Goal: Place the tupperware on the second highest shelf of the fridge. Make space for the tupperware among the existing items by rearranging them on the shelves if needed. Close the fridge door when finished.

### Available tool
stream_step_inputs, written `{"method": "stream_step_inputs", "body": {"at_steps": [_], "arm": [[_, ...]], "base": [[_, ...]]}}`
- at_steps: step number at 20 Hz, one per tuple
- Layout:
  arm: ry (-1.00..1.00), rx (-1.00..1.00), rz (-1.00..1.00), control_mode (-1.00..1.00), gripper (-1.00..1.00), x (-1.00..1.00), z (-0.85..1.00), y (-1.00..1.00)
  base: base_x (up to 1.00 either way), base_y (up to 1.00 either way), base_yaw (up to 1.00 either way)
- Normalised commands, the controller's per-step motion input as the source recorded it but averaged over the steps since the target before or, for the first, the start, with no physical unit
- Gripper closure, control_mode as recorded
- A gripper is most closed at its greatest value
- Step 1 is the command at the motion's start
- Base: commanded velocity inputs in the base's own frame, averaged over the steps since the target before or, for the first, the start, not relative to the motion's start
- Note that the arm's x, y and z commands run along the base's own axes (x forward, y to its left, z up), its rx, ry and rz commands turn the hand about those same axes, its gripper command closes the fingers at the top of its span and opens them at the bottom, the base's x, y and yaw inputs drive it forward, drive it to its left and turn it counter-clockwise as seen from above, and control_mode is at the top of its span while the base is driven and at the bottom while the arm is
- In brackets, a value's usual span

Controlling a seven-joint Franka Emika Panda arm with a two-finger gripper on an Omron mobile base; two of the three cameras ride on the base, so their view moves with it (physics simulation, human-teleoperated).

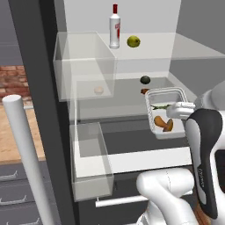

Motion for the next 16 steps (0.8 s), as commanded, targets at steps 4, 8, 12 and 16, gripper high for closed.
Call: {"method": "stream_step_inputs", "body": {"at_steps": [4,8,12,16], "arm": [[0.00,0.00,0.02,-1.00,1.00,0.46,-0.44,0.01],[0.00,0.00,0.00,-1.00,1.00,0.47,-0.36,0.16],[0.00,0.00,-0.02,-1.00,1.00,0.47,-0.12,0.31],[0.00,0.00,-0.06,-1.00,1.00,0.36,0.00,0.34]], "base": [[0.00,0.00,0.00],[0.00,0.00,0.00],[0.00,0.00,0.00],[0.00,0.00,0.00]]}}
